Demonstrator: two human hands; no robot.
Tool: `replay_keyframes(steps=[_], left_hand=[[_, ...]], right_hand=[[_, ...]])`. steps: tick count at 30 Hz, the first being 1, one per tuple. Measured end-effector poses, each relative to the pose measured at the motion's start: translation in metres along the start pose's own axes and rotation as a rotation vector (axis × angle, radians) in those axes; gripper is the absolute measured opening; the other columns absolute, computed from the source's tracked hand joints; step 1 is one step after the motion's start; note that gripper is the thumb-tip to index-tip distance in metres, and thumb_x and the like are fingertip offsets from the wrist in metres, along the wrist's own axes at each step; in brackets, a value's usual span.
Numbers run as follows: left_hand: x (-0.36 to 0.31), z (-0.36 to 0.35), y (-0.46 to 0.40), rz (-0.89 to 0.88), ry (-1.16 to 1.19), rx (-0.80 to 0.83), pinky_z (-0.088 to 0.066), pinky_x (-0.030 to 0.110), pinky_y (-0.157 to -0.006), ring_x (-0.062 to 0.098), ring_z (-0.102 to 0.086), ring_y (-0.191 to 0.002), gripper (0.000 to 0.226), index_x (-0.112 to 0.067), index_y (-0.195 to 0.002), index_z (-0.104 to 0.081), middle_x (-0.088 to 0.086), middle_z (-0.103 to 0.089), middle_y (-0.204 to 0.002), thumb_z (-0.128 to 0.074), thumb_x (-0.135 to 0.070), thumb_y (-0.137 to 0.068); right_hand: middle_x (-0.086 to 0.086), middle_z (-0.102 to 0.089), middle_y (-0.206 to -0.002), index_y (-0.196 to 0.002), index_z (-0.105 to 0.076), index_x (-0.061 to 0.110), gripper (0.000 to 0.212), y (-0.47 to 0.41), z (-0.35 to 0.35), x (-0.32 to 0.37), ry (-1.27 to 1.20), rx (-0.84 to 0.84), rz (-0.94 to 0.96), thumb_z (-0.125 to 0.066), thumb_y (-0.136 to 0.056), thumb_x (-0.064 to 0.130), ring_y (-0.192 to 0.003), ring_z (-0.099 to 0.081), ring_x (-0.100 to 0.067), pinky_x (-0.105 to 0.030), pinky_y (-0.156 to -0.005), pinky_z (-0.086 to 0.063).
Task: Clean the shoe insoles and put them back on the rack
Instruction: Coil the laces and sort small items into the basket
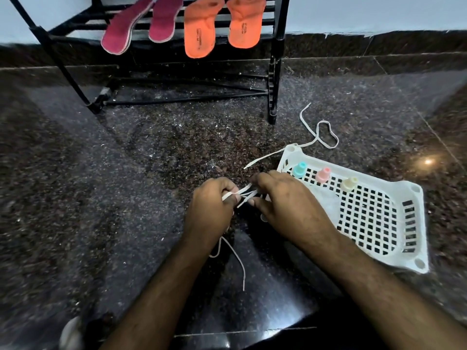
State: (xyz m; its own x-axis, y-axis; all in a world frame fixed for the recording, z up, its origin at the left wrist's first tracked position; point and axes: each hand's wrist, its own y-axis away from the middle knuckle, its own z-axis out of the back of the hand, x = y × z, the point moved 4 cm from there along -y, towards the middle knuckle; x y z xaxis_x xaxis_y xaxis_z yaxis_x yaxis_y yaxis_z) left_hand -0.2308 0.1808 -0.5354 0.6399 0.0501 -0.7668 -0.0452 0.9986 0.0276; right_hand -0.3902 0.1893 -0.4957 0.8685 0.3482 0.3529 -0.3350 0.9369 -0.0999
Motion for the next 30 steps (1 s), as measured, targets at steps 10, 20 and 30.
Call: replay_keyframes(steps=[10,20,30], left_hand=[[-0.028,0.024,0.015,0.052,0.337,0.112,-0.049,0.029,-0.062,0.011,-0.059,-0.063,0.005,-0.011,-0.09,-0.069,0.004,-0.07,-0.075,-0.068,-0.011,-0.094],[-0.017,0.08,0.078,-0.105,0.169,-0.062,-0.053,0.038,-0.068,0.012,-0.059,-0.064,0.014,-0.023,-0.08,-0.066,-0.005,-0.07,-0.073,-0.068,-0.02,-0.093],[-0.005,0.058,0.16,-0.107,0.196,0.111,-0.052,0.04,-0.098,0.02,-0.064,-0.106,0.033,-0.019,-0.127,-0.057,0.002,-0.064,-0.115,-0.066,-0.018,-0.095]], right_hand=[[0.007,-0.059,-0.096,-0.11,-0.05,0.025,0.034,0.009,0.001,0.015,-0.083,-0.072,0.032,-0.071,-0.085,0.033,-0.091,-0.058,-0.018,-0.035,-0.076,-0.05],[0.006,-0.049,-0.092,-0.093,-0.065,0.023,0.008,0.078,0.008,0.041,-0.271,-0.254,-0.12,-0.066,-0.087,0.019,-0.09,-0.052,-0.015,-0.029,-0.082,-0.046],[0.01,-0.067,-0.09,-0.091,-0.071,0.021,0.009,0.122,-0.001,0.086,-0.437,-0.274,0.011,-0.072,-0.084,0.016,-0.086,-0.061,-0.006,-0.043,-0.096,-0.049]])
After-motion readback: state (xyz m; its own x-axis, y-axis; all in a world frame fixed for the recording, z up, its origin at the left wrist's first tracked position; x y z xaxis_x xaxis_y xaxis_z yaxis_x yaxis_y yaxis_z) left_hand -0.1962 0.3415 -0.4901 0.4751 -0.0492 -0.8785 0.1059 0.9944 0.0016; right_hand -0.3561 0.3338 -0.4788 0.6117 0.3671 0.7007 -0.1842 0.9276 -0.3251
